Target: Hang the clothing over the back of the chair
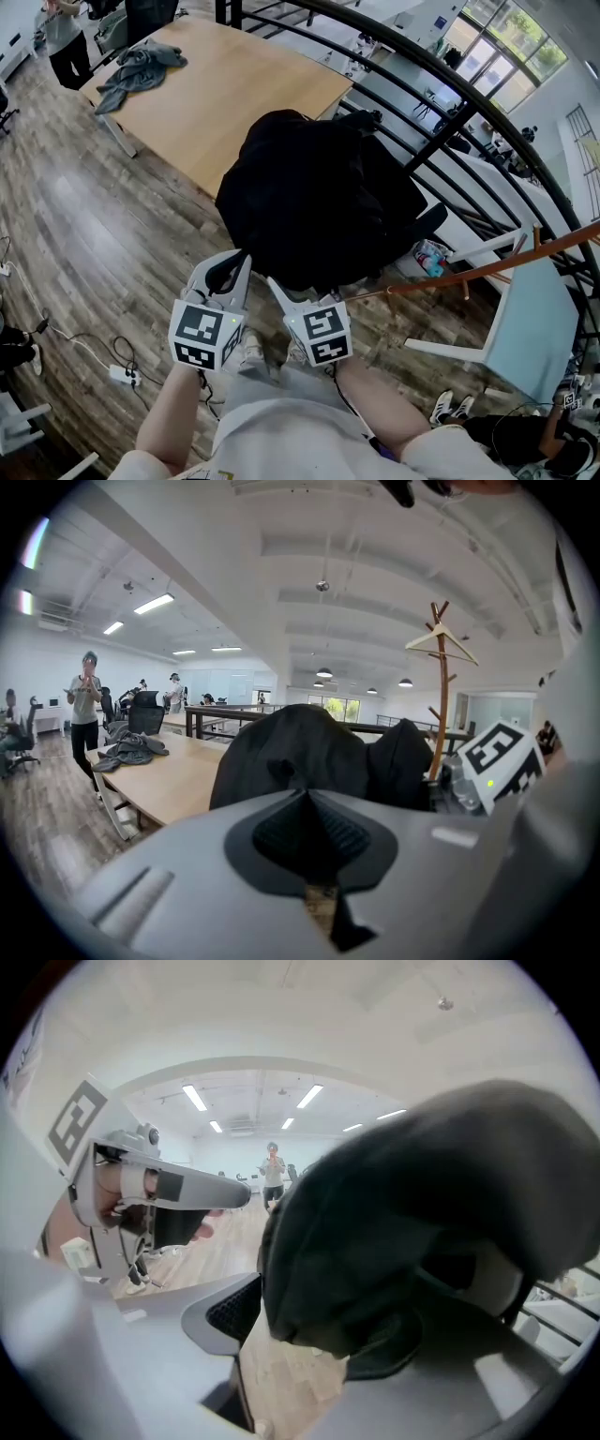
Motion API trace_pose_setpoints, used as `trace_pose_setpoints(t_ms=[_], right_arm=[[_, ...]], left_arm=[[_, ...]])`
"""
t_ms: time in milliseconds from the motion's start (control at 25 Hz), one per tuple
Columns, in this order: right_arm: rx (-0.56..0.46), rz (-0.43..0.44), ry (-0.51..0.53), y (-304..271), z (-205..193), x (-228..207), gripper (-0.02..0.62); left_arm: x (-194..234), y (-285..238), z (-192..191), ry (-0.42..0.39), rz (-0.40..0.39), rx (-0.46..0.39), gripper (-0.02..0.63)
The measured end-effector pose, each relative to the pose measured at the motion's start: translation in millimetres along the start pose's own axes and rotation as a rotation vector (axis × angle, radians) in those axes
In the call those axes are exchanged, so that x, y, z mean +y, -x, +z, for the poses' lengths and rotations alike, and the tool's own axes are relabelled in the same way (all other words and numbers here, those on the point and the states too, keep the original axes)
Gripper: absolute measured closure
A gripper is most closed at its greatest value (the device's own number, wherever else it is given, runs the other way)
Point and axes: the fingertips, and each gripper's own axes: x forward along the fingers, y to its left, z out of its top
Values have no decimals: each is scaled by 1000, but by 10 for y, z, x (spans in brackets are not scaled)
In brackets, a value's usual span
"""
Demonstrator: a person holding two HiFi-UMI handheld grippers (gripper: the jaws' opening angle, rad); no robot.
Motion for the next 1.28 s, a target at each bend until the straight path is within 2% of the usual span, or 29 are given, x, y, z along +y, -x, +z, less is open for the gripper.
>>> trace_pose_setpoints(t_ms=[240,520,600,680,920,1280], right_arm=[[11,-48,32,296,-111,-47,360],[24,-39,31,710,-205,-48,390],[13,-21,36,859,-181,15,459],[1,-7,47,998,-131,90,477],[-96,-25,44,1334,209,95,494],[-288,-91,66,1769,1035,-115,558]], left_arm=[[-133,121,51,1,1,-12,603],[-300,243,114,-7,-6,-20,603],[-355,278,101,-9,-11,-15,603],[-404,329,107,-10,-15,-13,604],[-538,454,290,-29,-32,-47,604],[-667,750,878,-79,-39,-157,603]])
